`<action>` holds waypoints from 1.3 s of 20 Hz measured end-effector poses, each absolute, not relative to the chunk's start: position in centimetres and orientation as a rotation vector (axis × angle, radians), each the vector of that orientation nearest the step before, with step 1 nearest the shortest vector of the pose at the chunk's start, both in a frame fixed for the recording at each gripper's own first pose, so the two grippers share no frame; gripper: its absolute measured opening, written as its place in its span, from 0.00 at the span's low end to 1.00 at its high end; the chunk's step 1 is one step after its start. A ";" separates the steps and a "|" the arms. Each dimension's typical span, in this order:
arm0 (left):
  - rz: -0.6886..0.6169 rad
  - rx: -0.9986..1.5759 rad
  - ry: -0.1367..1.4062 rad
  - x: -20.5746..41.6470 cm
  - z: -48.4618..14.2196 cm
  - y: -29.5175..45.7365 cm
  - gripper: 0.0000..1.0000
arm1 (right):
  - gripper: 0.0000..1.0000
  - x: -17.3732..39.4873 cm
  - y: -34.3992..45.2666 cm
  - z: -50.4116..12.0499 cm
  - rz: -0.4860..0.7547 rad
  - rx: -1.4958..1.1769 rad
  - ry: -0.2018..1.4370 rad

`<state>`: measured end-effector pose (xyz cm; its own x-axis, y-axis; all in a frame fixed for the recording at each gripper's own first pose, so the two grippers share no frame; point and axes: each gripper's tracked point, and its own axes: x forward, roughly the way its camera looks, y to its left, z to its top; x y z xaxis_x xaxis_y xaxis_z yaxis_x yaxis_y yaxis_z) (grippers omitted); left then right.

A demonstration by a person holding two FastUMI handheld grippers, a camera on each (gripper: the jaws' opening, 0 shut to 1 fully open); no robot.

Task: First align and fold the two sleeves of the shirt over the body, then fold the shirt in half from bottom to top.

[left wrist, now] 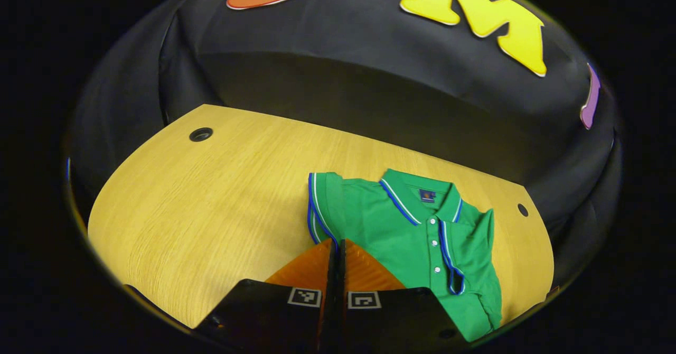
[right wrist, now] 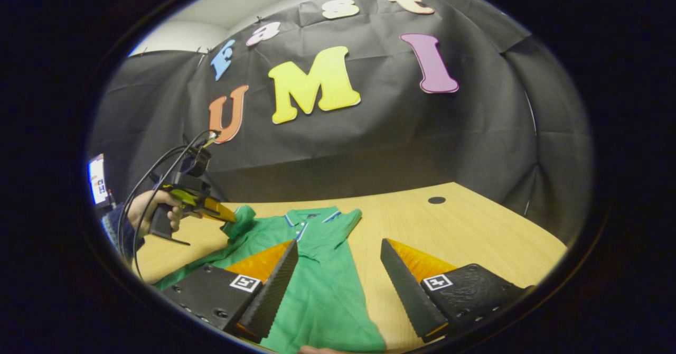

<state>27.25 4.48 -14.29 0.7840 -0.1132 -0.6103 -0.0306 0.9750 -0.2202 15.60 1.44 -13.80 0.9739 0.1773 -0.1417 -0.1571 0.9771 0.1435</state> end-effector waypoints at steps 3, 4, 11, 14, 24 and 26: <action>-0.099 -0.231 0.696 27.0 -14.6 0.1 0.06 | 0.96 15.6 1.6 -13.9 0.168 0.117 0.153; -0.123 -0.242 0.706 26.9 -14.6 -1.4 0.06 | 0.96 15.6 1.6 -13.9 0.169 0.116 0.154; -0.197 -0.217 0.616 24.8 -11.0 -5.5 0.95 | 0.95 15.5 1.6 -14.0 0.177 0.123 0.155; -0.211 -0.234 0.579 22.1 -8.9 -5.2 0.95 | 0.96 15.2 1.6 -13.6 0.181 0.125 0.146; -0.123 -0.118 0.333 9.8 -4.6 1.3 1.00 | 0.95 10.3 0.3 -10.8 0.146 0.056 0.132; -0.112 -0.097 0.322 7.1 -5.7 2.0 1.00 | 0.95 8.5 -1.0 -10.6 0.123 -0.002 0.126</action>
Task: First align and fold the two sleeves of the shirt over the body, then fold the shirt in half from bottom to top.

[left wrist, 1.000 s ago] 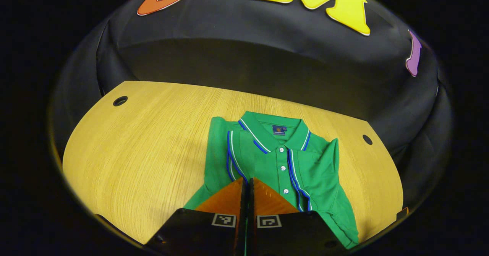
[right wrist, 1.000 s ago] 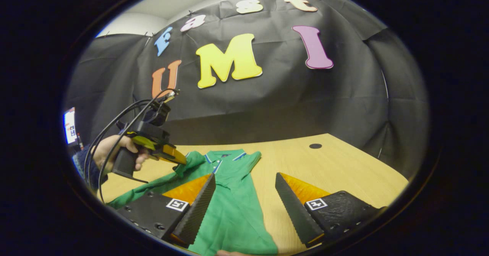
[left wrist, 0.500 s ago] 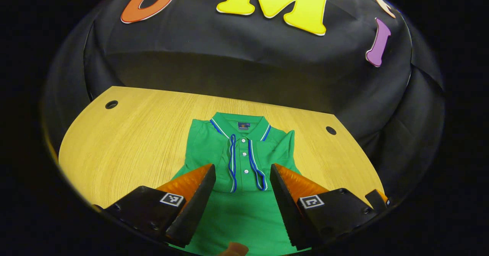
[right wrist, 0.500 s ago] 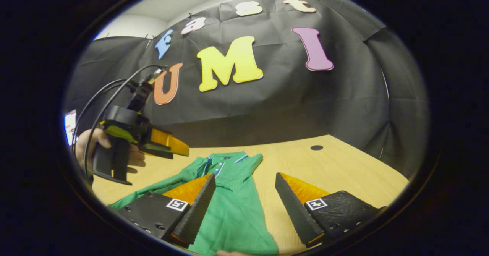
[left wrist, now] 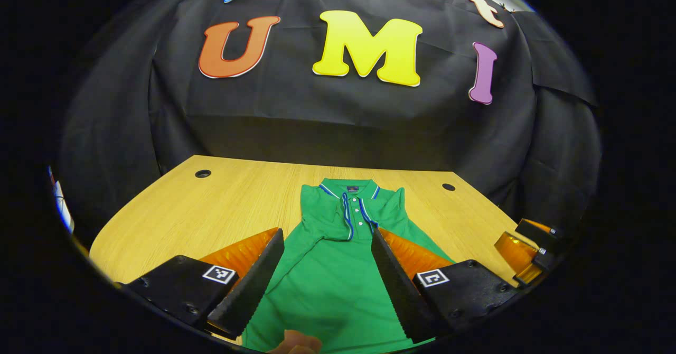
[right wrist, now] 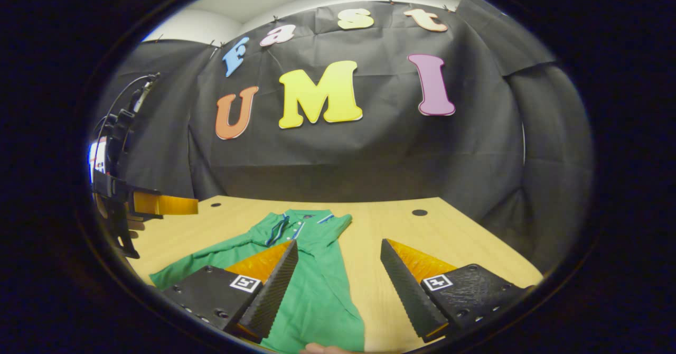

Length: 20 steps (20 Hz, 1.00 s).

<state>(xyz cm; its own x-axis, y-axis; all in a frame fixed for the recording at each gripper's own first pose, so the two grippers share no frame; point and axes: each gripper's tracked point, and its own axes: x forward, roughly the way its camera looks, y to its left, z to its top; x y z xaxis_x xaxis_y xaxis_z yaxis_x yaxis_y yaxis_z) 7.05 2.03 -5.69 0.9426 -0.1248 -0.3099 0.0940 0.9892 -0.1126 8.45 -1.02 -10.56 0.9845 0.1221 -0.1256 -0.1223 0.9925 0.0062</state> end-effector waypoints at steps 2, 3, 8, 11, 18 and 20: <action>-0.107 -0.065 0.337 4.1 -7.8 2.7 1.00 | 0.95 6.4 -2.1 -10.9 0.092 -0.056 0.120; -0.097 -0.052 0.339 2.7 -8.9 3.3 1.00 | 0.92 5.3 -2.2 -11.5 0.088 -0.068 0.125; -0.074 -0.088 0.434 -2.9 -15.6 4.9 1.00 | 0.96 -0.1 -2.1 -15.3 0.074 -0.059 0.153; -0.072 -0.108 0.485 -4.9 -18.3 5.8 1.00 | 0.96 -2.6 -1.9 -19.9 0.062 -0.023 0.228; -0.048 -0.135 0.514 -6.6 -20.7 8.0 1.00 | 0.96 -3.0 -3.4 -25.4 -0.021 0.030 0.377; -0.032 -0.130 0.508 -6.8 -20.5 8.8 1.00 | 0.97 -3.2 -3.6 -24.9 -0.026 0.044 0.366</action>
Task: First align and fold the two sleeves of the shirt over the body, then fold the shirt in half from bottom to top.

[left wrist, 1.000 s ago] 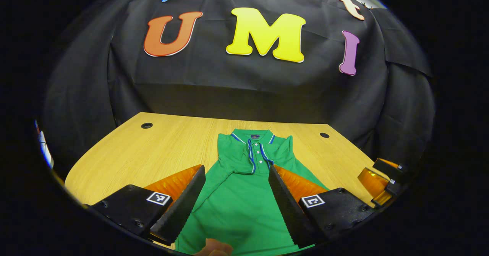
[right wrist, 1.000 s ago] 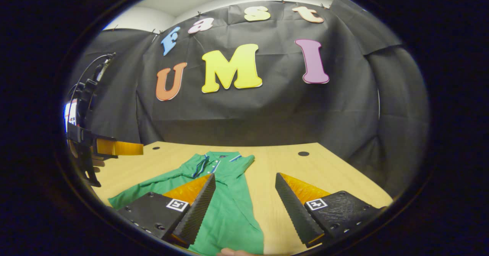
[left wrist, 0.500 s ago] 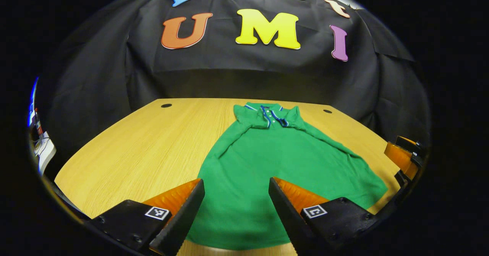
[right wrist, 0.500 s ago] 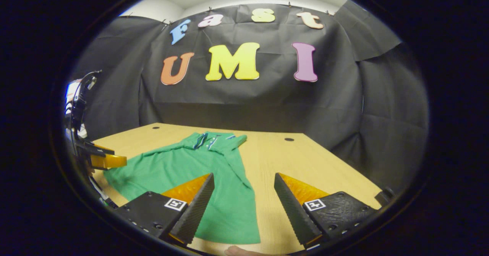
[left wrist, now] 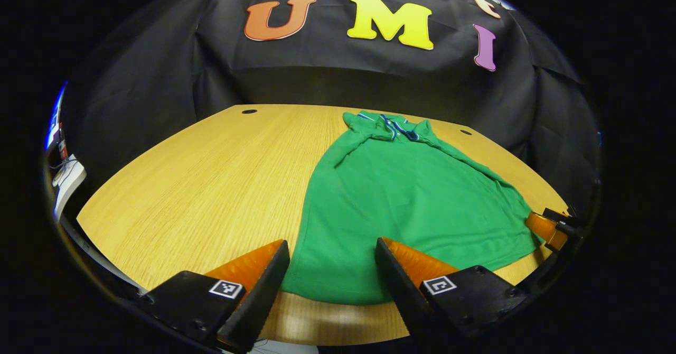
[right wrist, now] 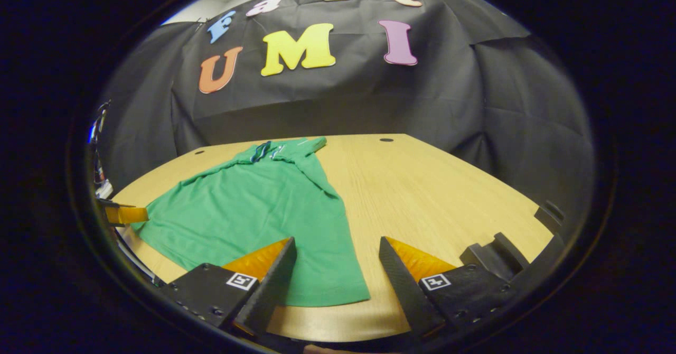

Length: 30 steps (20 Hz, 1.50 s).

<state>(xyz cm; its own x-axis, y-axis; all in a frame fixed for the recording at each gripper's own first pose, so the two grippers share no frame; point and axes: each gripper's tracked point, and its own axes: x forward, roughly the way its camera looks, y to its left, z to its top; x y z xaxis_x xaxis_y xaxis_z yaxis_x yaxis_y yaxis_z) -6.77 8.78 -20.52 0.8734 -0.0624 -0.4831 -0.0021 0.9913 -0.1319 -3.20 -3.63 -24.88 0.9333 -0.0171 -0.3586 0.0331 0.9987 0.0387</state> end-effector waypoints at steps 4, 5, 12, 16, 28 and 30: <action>-0.028 -0.118 0.511 -6.9 -20.9 9.2 1.00 | 0.95 -3.5 -3.1 -25.6 -0.003 0.036 0.394; -0.022 -0.110 0.511 -6.9 -21.0 9.2 1.00 | 0.92 -3.4 -3.1 -25.3 -0.001 0.015 0.367; -0.032 -0.045 0.495 -6.5 -21.1 7.9 0.80 | 0.71 -3.8 -2.1 -25.5 -0.001 0.022 0.389; -0.060 -0.035 0.478 -6.0 -21.0 6.9 0.41 | 0.41 -3.9 -0.9 -25.5 0.027 0.044 0.398; -0.117 -0.108 0.375 -1.3 -15.3 5.6 0.08 | 0.00 0.8 -1.7 -20.5 0.053 0.067 0.370; -0.114 -0.108 0.342 0.4 -13.6 5.8 0.08 | 0.00 2.3 -1.4 -18.6 0.062 0.056 0.349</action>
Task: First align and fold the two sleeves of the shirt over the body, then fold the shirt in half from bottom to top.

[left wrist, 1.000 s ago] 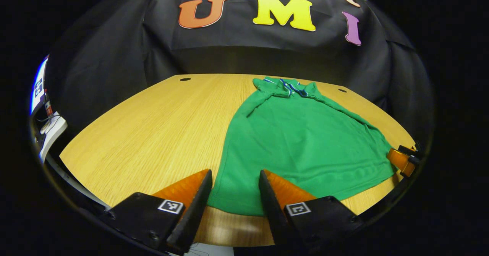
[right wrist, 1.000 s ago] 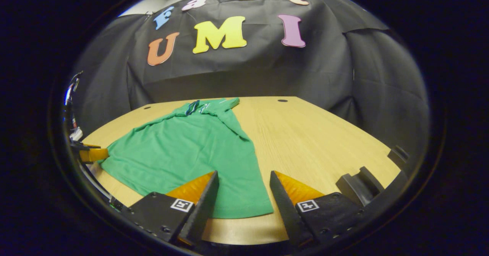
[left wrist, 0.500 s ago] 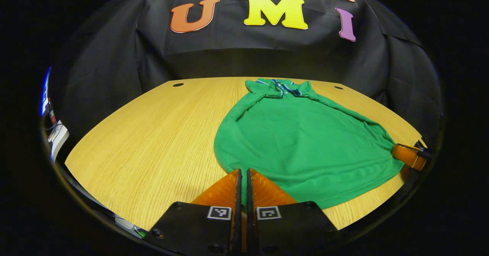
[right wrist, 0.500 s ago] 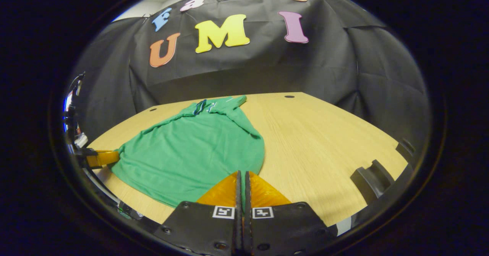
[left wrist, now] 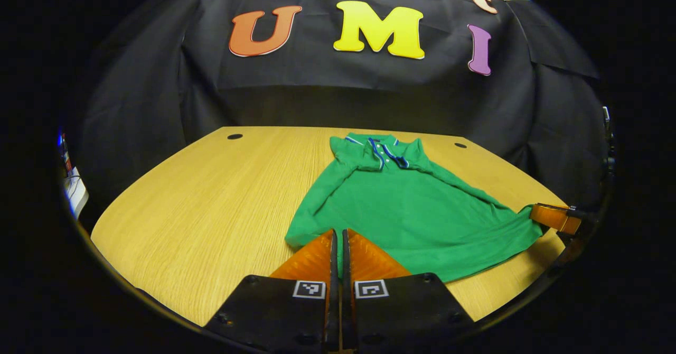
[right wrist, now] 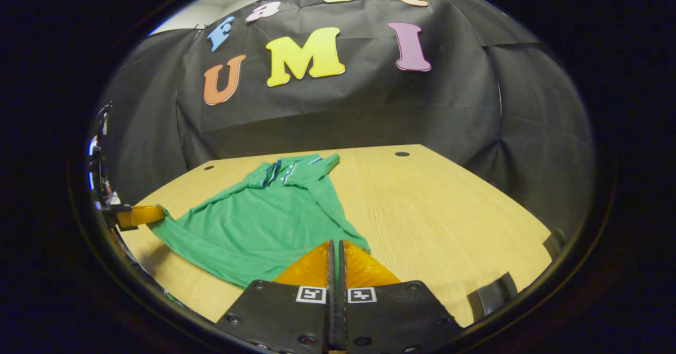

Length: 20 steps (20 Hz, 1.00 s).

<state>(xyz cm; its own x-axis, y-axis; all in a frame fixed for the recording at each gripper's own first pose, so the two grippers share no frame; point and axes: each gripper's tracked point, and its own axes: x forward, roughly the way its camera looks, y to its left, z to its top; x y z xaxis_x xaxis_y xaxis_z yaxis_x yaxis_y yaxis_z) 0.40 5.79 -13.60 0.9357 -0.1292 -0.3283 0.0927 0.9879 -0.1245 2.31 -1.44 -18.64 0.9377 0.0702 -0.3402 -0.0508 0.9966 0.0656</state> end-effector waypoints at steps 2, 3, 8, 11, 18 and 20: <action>-0.109 -0.099 0.311 2.1 -11.9 6.0 0.08 | 0.00 4.3 -1.1 -16.7 0.070 0.030 0.315; -0.108 -0.095 0.294 3.0 -11.2 6.1 0.08 | 0.00 5.4 -0.7 -15.7 0.076 0.017 0.293; -0.096 -0.082 0.244 9.2 -8.0 6.5 0.07 | 0.00 12.2 1.1 -10.6 0.132 -0.007 0.210; -0.086 -0.050 0.185 14.4 -5.4 6.7 0.07 | 0.00 18.6 1.1 -7.8 0.122 -0.067 0.141; -0.062 -0.033 0.130 28.0 -2.3 7.4 0.07 | 0.00 32.5 2.3 -5.6 0.083 -0.199 0.090; -0.049 -0.010 0.119 31.8 -2.5 7.6 0.08 | 0.00 35.9 2.8 -5.6 0.072 -0.205 0.089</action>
